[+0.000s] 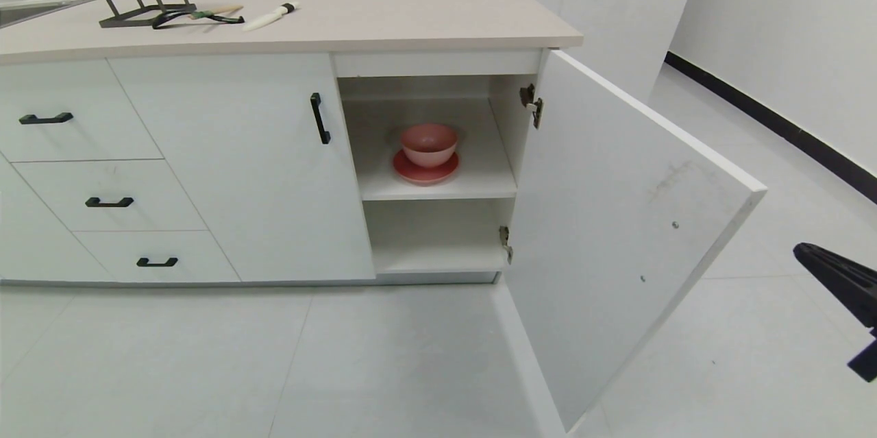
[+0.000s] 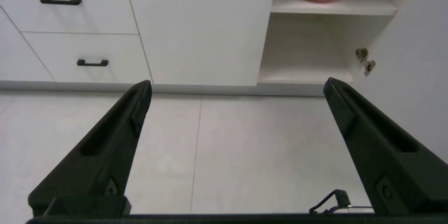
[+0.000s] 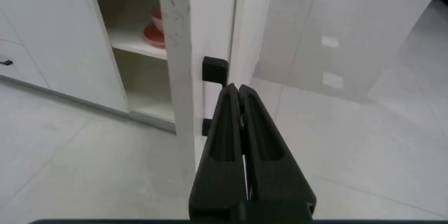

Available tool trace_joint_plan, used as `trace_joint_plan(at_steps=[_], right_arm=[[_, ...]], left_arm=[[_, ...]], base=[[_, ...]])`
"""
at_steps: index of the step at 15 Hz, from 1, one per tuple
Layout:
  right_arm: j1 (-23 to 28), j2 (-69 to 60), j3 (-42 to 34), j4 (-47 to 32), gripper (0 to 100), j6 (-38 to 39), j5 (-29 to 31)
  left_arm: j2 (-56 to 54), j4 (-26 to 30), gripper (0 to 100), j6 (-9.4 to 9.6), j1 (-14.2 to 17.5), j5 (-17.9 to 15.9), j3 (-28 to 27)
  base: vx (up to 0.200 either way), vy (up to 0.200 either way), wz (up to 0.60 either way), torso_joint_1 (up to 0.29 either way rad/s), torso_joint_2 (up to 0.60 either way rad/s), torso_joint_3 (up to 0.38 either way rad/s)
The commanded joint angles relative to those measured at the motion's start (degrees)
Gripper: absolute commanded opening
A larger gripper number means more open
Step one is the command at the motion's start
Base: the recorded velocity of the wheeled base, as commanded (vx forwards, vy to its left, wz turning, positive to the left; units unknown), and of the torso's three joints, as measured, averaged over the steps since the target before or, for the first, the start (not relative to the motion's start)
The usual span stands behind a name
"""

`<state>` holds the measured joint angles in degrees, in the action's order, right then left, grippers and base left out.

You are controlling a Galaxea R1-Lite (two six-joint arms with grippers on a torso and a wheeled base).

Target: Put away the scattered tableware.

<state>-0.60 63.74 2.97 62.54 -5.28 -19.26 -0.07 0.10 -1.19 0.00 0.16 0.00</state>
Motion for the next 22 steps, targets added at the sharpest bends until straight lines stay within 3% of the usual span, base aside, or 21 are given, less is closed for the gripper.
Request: trace_joint_plan(at_steps=[1,9,17,22], right_arm=[[0.2,10.1,1.5,2.9,0,-0.1,-0.4],[1.4,23.9,7.2,12.8,0,-3.0,-8.1],[-6.1,22.4,4.7,14.3,0,-4.7,-11.2],[-7.7,22.3,4.4,14.3,0,-5.0,-11.2]], left_arm=[[0.1,0.0,100,-0.04,0.0,0.0,0.0],[0.1,0.1,100,0.76,0.0,-0.2,0.0],[0.1,0.1,100,0.76,0.0,-0.2,0.0],[0.1,0.1,100,0.76,0.0,-0.2,0.0]], base=[[0.000,0.000,0.00,0.000,0.00,0.000],[0.000,0.000,0.00,0.000,0.00,0.000],[0.000,0.000,0.00,0.000,0.00,0.000],[0.000,0.000,0.00,0.000,0.00,0.000]])
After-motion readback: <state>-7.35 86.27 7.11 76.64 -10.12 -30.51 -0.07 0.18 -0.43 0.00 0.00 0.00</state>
